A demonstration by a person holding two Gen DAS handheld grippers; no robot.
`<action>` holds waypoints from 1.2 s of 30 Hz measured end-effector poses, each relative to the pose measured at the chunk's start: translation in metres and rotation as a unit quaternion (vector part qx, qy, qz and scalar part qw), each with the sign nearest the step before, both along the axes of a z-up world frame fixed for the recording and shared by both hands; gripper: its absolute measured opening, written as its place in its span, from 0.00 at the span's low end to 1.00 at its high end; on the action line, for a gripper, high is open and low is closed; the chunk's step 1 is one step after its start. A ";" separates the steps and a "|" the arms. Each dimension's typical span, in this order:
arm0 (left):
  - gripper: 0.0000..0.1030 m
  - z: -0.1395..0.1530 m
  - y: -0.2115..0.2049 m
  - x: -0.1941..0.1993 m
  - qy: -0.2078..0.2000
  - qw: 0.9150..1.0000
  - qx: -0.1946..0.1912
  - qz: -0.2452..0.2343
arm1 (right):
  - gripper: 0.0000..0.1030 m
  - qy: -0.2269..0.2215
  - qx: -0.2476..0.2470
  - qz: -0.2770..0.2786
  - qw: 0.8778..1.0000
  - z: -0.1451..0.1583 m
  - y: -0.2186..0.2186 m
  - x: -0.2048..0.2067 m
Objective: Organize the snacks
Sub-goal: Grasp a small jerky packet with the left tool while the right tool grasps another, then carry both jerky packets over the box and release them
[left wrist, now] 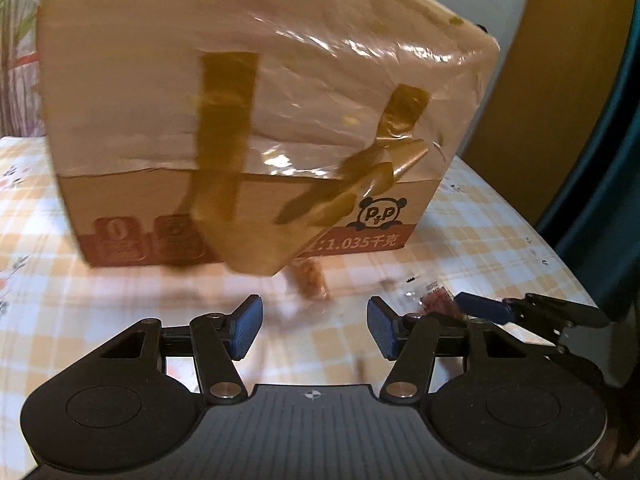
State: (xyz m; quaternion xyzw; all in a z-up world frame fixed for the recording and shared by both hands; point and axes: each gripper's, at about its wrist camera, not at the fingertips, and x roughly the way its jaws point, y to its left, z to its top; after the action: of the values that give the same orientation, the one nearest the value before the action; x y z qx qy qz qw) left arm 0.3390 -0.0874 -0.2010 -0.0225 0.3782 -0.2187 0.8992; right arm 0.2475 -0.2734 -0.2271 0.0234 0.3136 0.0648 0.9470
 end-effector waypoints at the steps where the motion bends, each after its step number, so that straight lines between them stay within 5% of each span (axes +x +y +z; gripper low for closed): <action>1: 0.57 -0.002 -0.005 0.004 0.001 1.000 0.002 0.001 | 0.39 -0.002 0.001 0.000 1.000 0.000 0.000 0.000; 13: 0.47 -0.026 -0.046 0.038 0.003 0.999 0.041 0.023 | 0.39 -0.003 0.023 0.003 1.000 -0.002 -0.005 0.002; 16: 0.37 -0.032 -0.049 0.044 0.006 0.998 0.052 0.029 | 0.39 -0.001 0.023 0.005 1.000 -0.002 -0.004 0.002; 18: 0.18 -0.036 -0.050 0.047 0.003 0.998 0.062 0.029 | 0.39 0.000 0.023 0.009 1.000 -0.003 -0.002 0.002; 36: 0.18 -0.001 0.001 -0.029 -0.020 0.999 0.015 0.023 | 0.39 -0.014 0.032 -0.014 0.999 -0.001 -0.007 -0.002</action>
State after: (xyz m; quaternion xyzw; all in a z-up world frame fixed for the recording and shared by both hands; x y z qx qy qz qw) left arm 0.3097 -0.0864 -0.2015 -0.0129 0.3625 -0.1923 0.9118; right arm 0.2452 -0.2808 -0.2277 0.0568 0.2977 0.0615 0.9510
